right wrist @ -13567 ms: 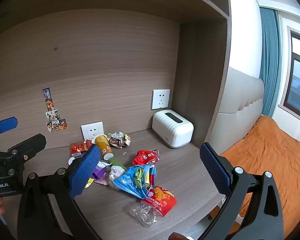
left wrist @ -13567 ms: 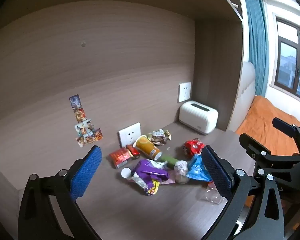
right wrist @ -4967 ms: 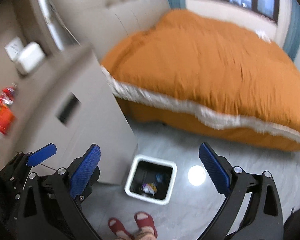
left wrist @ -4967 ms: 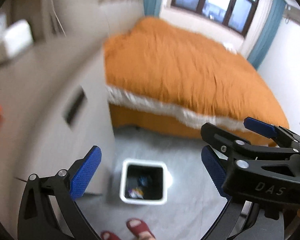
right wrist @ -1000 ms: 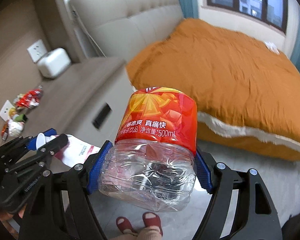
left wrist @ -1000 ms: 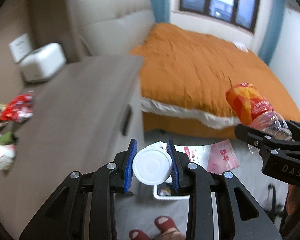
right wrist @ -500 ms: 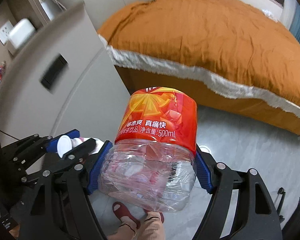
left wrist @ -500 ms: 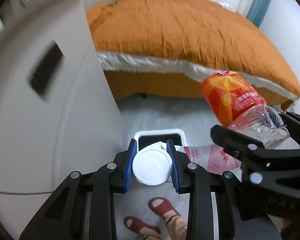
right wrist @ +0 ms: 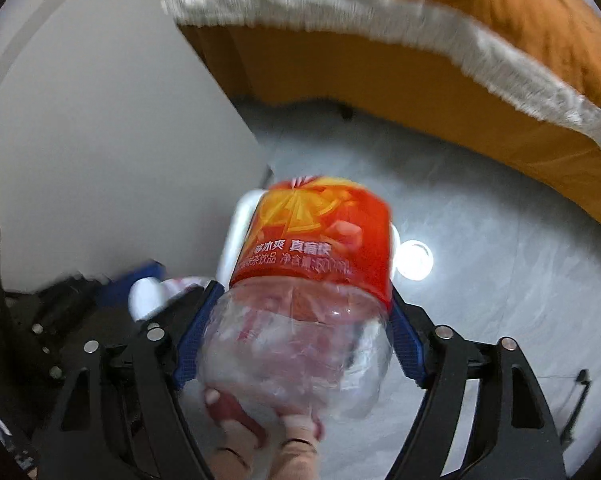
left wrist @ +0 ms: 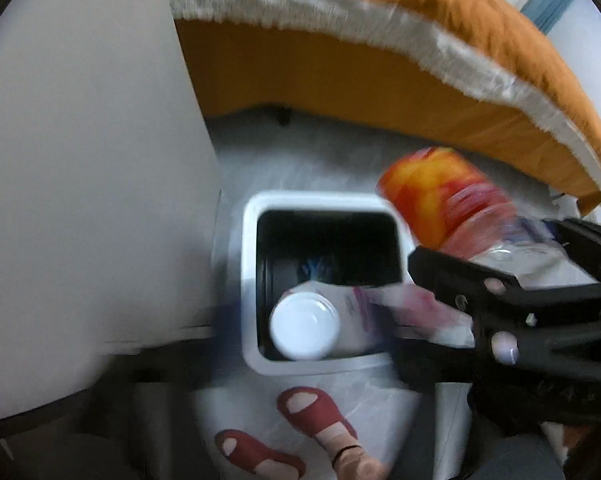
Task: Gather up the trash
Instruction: 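Carry the wrapper and bottle to the white bin and release both, then swing both tools back toward the desk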
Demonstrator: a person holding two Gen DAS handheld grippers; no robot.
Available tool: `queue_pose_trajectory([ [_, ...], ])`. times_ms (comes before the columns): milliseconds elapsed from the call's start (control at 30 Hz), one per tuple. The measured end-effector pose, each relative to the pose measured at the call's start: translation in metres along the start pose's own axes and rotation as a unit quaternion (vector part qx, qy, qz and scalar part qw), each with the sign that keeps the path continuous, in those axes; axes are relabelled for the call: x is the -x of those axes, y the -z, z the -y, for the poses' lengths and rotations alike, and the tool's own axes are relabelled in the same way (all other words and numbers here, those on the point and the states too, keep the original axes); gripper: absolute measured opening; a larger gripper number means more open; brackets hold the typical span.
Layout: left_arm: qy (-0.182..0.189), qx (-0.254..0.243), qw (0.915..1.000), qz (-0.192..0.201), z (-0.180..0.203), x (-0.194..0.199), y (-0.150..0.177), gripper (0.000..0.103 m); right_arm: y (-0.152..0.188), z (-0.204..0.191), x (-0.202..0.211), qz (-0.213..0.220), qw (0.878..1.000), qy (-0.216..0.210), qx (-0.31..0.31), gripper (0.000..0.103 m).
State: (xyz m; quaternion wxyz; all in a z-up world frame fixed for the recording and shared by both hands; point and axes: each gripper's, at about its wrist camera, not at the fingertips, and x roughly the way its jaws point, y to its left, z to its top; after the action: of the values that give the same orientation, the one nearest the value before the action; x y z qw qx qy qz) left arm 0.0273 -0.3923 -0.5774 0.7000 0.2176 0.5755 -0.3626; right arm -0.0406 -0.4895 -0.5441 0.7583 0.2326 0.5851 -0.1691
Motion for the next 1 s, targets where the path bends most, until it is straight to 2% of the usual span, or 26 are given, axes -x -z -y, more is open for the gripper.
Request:
queue_pose_trajectory([
  [167, -0.024, 0.002, 0.9996, -0.011, -0.006, -0.031, 0.010, 0.098, 0.010, 0.007, -0.035, -0.017, 1.000, 0.021, 0.002, 0.099],
  [400, -0.026, 0.016, 0.9993, -0.021, -0.008, -0.023, 0.011, 0.098, 0.014, 0.003, -0.025, -0.024, 0.999, 0.023, -0.005, 0.099],
  [667, -0.019, 0.036, 0.9992, -0.005, -0.004, 0.038, 0.001, 0.098, 0.006, -0.003, 0.027, -0.004, 1.000, 0.021, -0.011, 0.099],
  [867, -0.011, 0.035, 0.9990, 0.026, 0.007, 0.106, -0.014, 0.098, 0.001, 0.001, 0.090, 0.020, 0.998, 0.000, -0.058, 0.099],
  [1000, -0.014, 0.020, 0.9980, 0.059, 0.022, 0.163, -0.022, 0.098, 0.001, -0.002, 0.150, 0.059, 0.996, -0.006, -0.074, 0.099],
])
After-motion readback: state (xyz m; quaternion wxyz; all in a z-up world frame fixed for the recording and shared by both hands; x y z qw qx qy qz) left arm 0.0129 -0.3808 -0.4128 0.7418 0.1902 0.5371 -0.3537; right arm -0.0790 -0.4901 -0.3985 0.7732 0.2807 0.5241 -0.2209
